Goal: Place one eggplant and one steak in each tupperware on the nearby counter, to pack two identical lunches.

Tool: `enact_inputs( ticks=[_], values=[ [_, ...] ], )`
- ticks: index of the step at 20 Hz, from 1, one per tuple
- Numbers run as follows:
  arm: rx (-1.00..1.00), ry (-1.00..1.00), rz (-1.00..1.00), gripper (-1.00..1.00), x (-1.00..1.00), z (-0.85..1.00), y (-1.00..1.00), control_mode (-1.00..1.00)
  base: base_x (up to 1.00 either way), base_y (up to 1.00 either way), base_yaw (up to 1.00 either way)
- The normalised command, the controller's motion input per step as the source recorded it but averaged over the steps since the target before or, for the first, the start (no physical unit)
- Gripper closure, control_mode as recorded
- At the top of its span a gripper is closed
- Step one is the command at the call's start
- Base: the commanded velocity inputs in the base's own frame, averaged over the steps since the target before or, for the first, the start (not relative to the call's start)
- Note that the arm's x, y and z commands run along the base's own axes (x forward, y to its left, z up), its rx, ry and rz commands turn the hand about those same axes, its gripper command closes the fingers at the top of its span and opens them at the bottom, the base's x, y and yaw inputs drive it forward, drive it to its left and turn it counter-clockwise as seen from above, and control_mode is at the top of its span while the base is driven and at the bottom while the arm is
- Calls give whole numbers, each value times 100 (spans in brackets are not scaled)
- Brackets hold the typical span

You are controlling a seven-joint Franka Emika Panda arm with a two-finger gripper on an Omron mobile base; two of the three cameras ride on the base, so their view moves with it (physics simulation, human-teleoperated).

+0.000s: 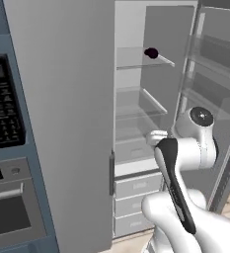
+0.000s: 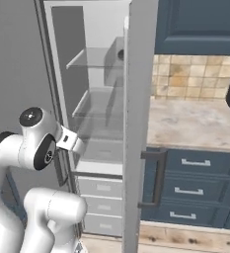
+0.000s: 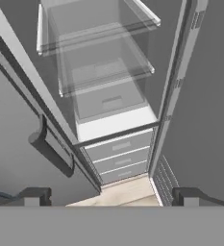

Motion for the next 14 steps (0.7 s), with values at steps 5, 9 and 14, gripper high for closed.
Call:
enact_inputs(
  ticks=[5, 9, 14],
  values=[
    [0, 0, 0, -100, 0, 0, 0, 100, 85, -49, -3],
    [0, 0, 0, -100, 0, 0, 0, 100, 32, -16, 0],
    [0, 0, 0, -100, 0, 0, 0, 100, -31, -31, 1]
  ],
)
